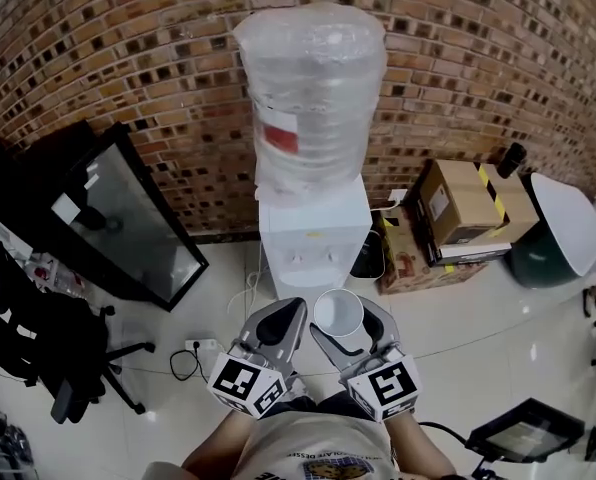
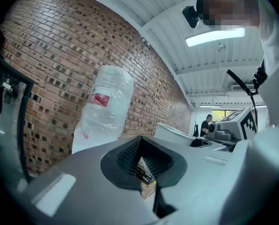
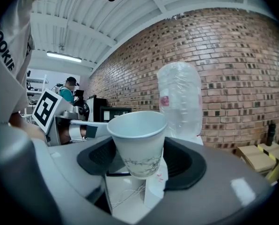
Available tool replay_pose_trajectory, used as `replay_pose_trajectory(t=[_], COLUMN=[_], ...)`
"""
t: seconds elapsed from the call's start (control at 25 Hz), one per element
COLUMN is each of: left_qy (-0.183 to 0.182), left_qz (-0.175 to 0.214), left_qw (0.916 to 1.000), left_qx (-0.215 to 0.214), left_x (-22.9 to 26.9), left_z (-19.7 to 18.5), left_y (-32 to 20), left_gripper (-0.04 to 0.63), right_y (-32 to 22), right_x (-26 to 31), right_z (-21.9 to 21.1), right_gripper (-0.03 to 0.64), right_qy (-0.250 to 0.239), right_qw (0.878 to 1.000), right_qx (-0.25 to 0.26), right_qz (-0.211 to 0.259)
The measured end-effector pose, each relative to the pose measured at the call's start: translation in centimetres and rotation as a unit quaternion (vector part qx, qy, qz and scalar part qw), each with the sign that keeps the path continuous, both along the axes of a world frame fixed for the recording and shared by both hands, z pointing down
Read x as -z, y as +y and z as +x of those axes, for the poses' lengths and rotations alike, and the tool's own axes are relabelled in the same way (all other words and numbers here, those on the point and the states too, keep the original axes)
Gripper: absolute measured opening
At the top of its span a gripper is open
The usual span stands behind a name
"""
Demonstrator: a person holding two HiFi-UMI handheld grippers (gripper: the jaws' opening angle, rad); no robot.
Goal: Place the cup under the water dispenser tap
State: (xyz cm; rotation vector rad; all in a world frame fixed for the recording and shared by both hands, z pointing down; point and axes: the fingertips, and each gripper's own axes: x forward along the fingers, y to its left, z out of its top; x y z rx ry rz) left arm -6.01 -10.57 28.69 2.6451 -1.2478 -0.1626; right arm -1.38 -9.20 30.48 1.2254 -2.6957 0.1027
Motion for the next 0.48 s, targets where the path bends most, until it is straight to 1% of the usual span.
replay_pose_trajectory(t=[0.2, 0.48], left_qy=[0.005, -0.003], left_qz=[-0.011, -0.014], left_qw=[0.9999, 0.9997], left_qx=[0.003, 0.018], left_x=[-0.7, -1.4], left_z=[0.3, 1.0], left_y=[-1.0, -2.7], left_gripper=[0.0, 0.0], right_y=[-1.2, -3.4], right_x=[-0.5, -1.0], right_z=[0.0, 1.0], right_gripper=[0.322, 0.322], right_qy=[0.0, -0.007], right_qw=[1.0, 1.0], right_qx=[0.005, 0.014], right_qz=[-0.006, -0.011])
